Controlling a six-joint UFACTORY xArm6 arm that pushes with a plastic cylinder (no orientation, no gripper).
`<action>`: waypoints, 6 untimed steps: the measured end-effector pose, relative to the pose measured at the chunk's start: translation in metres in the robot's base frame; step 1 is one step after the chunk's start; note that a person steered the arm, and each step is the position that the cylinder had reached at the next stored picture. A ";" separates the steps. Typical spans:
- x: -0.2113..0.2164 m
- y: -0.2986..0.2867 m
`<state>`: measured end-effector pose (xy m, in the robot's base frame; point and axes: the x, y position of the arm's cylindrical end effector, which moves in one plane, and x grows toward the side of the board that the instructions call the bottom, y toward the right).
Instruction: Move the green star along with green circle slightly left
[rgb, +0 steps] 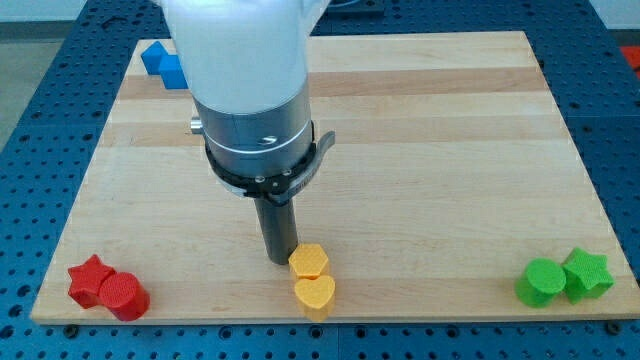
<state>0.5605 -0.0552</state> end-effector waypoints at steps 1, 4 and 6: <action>0.011 0.000; -0.066 0.202; -0.054 0.313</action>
<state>0.5064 0.2578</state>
